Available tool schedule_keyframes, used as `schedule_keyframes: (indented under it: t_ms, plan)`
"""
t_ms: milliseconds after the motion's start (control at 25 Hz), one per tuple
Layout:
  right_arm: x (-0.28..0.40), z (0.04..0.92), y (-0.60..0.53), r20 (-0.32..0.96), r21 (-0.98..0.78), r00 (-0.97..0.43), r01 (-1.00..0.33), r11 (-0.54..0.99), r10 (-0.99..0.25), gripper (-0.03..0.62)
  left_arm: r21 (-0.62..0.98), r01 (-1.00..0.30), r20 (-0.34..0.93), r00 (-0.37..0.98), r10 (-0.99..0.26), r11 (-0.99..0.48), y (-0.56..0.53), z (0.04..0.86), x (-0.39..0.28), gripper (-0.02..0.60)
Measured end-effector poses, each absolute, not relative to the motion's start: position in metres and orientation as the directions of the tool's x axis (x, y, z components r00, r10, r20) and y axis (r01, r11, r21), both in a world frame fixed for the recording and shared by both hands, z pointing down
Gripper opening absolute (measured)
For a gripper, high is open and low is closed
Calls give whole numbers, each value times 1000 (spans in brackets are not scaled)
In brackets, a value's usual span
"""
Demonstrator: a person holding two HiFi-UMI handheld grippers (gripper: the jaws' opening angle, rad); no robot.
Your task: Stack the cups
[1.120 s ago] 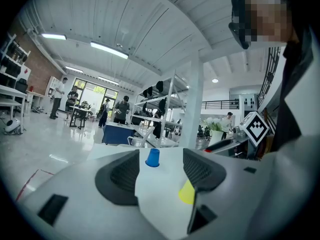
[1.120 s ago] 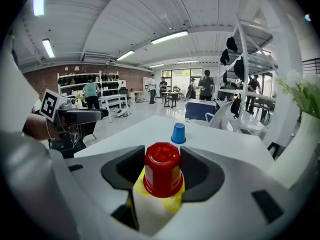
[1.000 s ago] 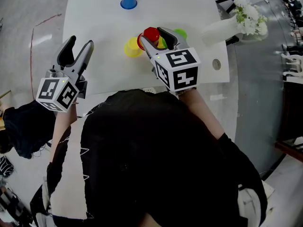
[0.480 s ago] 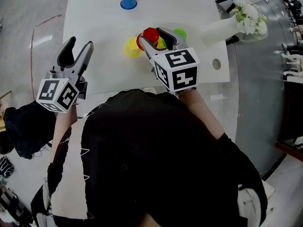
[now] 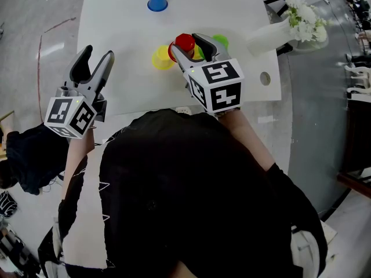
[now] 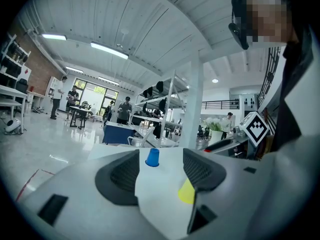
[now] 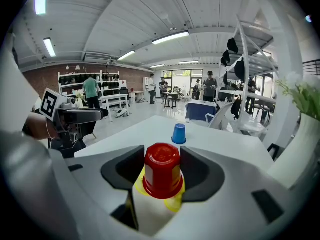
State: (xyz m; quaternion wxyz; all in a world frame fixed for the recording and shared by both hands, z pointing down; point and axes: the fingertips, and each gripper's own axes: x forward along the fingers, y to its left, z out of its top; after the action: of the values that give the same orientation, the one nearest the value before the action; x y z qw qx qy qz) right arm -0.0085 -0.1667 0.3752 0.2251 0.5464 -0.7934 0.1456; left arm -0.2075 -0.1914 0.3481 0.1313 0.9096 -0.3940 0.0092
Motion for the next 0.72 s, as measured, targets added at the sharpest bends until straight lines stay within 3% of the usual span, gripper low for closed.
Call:
schedule_keyframes:
  t_ms: [720]
  plan:
    - [-8,365,-169,493,2,-315,-932,363,-811,233,231,-721,114,687,-717,-654,-194,347,-206,285]
